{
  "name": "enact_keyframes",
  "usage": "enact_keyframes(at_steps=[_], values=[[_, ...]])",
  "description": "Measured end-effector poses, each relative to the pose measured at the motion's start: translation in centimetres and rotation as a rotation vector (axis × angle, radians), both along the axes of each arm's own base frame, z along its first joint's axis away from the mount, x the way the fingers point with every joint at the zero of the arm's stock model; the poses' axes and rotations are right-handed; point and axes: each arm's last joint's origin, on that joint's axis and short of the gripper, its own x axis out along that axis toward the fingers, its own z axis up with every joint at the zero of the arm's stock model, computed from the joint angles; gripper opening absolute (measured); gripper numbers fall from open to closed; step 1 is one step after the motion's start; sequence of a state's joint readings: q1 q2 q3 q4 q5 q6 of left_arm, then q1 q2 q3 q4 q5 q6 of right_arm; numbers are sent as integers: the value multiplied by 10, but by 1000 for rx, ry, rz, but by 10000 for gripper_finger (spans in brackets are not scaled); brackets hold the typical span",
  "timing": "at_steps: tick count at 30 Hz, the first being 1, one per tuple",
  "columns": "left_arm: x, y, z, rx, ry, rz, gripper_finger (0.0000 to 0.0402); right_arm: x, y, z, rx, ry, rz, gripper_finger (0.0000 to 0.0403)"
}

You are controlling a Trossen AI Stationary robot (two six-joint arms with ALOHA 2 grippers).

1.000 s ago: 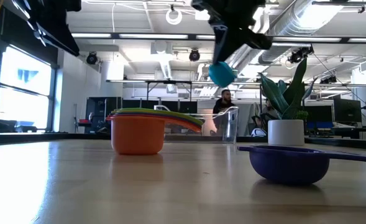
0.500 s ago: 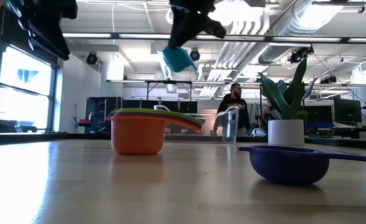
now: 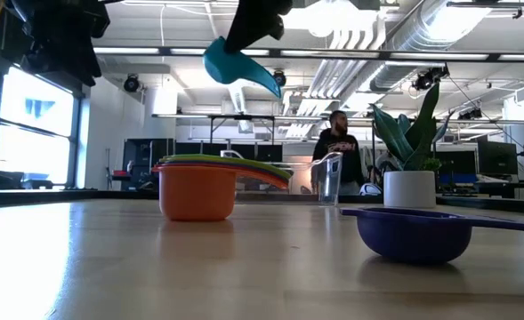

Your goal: Nest measuring cups in basket

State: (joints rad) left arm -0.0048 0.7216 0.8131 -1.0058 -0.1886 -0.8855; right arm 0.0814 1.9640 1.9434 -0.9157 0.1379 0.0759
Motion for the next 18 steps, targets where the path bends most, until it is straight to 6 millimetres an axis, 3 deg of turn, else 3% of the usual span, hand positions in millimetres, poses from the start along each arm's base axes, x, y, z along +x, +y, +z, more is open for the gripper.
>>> enact_keyframes(at_steps=[10, 18], values=[[0, 0, 0, -108, -34, 140, 90, 0, 3, 0, -223, 32, 334, 0], [0, 0, 0, -141, -46, 182, 90, 12, 21, -26, -294, 98, 471, 0]])
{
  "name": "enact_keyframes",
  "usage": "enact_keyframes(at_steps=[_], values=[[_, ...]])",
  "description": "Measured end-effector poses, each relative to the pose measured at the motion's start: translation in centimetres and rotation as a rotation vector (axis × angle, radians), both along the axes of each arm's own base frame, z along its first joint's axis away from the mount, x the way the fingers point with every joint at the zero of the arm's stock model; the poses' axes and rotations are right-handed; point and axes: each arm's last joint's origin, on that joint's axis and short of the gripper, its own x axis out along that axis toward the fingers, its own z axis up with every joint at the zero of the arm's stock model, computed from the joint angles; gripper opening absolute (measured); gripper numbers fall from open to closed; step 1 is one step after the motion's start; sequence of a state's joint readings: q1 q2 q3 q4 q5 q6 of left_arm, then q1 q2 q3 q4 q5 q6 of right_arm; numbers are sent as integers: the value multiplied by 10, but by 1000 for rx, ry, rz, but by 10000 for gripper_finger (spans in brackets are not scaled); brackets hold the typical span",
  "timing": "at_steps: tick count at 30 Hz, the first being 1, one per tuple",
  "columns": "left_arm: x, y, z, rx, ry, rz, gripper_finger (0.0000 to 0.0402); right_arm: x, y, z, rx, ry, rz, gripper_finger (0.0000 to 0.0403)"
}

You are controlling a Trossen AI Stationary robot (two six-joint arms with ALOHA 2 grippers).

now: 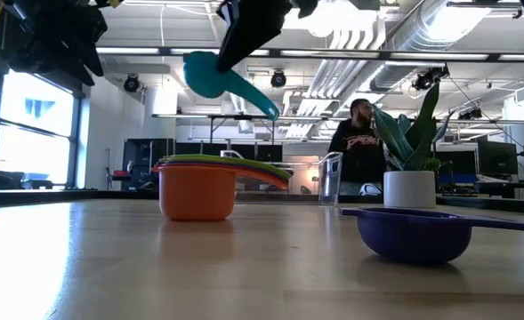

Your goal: Nest measuring cups in basket

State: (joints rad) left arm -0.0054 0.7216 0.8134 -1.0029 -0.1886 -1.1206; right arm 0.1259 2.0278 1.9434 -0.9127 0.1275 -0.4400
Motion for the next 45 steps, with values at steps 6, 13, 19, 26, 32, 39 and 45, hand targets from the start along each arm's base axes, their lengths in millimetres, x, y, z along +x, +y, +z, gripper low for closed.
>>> enact_keyframes(at_steps=[6, 13, 19, 26, 32, 39, 45], values=[[0, 0, 0, -2, -6, 3, 90, 7, 19, -19, -75, 42, 77, 0], [0, 0, 0, -3, -7, 4, 90, 13, 26, -41, -98, 93, 80, 0], [0, 0, 0, -2, -6, 4, 90, 18, 28, -60, -100, 143, 80, 0], [0, 0, 0, -2, -6, 3, 90, 19, 28, -67, -105, 165, 78, 0], [1, 0, 0, 2, -6, 4, 90, 21, 28, -71, -103, 173, 83, 0], [0, 0, 0, 2, -5, 4, 90, 23, 28, -76, -112, 177, 80, 20], [0, 0, 0, 6, -4, -1, 90, 23, 29, -77, -108, 180, 82, 36]])
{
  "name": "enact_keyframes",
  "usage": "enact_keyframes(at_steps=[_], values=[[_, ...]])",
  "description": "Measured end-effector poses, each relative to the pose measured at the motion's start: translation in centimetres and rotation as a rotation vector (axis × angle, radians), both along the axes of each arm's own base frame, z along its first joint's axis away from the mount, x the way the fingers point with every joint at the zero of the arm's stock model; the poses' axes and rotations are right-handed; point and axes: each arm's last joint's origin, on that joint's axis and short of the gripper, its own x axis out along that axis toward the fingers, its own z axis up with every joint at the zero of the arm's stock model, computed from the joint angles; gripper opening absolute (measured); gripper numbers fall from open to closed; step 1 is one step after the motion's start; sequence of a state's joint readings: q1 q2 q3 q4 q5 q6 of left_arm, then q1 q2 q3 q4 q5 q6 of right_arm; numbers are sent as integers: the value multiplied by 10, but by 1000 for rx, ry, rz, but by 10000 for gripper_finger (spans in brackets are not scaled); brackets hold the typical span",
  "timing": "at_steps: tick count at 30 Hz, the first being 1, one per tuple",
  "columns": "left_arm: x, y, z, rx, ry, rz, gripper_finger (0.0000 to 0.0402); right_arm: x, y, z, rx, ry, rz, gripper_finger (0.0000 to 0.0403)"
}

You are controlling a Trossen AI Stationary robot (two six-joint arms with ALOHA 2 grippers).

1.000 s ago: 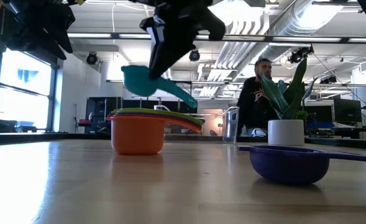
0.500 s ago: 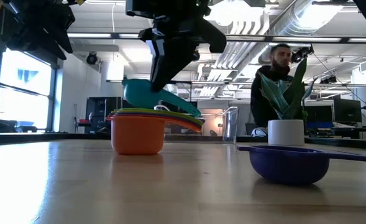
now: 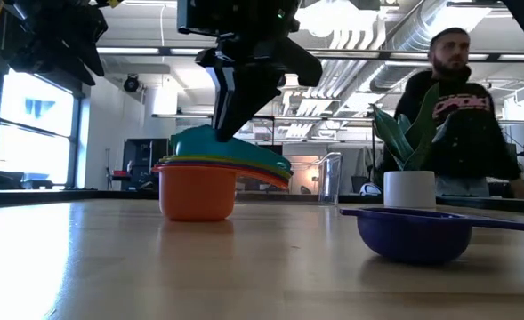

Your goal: Nest measuring cups in basket

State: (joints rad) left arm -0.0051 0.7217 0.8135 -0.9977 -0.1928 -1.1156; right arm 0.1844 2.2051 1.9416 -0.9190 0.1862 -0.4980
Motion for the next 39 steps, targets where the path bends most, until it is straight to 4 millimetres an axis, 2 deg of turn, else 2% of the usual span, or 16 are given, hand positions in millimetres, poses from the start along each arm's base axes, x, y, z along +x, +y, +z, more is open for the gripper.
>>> enact_keyframes(at_steps=[10, 15, 31, 39], values=[[0, 0, 0, 0, 0, -1, 90, 0, 0, 0, 1, -4, -2, 56], [0, 0, 0, 1, 0, -1, 90, 0, 0, 1, 24, -16, -79, 57], [0, 0, 0, 93, 29, -118, 90, -7, -2, 32, 184, -43, -587, 57], [0, 0, 0, 175, 54, -223, 90, -12, -1, 33, 281, -47, -873, 57]])
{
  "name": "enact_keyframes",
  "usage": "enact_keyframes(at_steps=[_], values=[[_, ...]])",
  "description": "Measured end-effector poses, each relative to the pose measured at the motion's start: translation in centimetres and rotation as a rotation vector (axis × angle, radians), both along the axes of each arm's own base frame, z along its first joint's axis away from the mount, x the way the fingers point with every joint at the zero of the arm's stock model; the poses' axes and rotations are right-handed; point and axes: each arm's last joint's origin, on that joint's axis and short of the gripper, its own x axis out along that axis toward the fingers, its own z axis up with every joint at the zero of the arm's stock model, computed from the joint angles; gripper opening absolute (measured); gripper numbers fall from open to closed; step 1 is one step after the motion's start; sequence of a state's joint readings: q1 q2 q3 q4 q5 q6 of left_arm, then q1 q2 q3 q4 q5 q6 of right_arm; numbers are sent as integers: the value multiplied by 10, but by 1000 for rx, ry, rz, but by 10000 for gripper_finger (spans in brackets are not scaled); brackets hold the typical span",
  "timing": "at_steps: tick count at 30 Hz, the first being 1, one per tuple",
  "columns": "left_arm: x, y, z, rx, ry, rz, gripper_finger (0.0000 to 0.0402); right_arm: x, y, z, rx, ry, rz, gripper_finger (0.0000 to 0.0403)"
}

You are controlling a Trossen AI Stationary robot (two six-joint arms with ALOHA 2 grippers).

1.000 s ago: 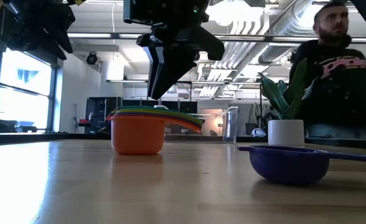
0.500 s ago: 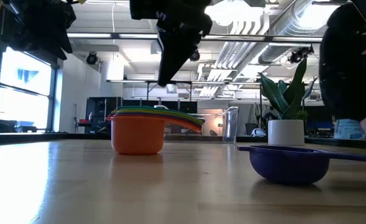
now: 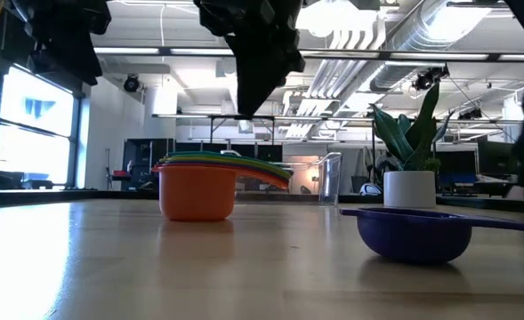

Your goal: Nest measuring cups in basket

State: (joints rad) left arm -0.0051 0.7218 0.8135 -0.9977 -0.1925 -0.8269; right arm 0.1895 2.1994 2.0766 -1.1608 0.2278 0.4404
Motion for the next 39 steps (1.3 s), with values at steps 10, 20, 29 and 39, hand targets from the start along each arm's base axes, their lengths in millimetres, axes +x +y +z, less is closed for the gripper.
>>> enact_keyframes(at_steps=[10, 20, 29, 39], values=[[0, 0, 0, 104, 32, -132, 90, -6, 16, -1, 119, -3, -216, 76], [0, 0, 0, 195, 60, -249, 90, -13, 45, -1, 241, -8, -376, 110], [1, 0, 1, 242, 62, -304, 90, -29, 85, -5, 263, -5, -469, 110], [4, 0, 4, 268, 23, -322, 90, -49, 119, -6, 247, 7, -504, 110]])
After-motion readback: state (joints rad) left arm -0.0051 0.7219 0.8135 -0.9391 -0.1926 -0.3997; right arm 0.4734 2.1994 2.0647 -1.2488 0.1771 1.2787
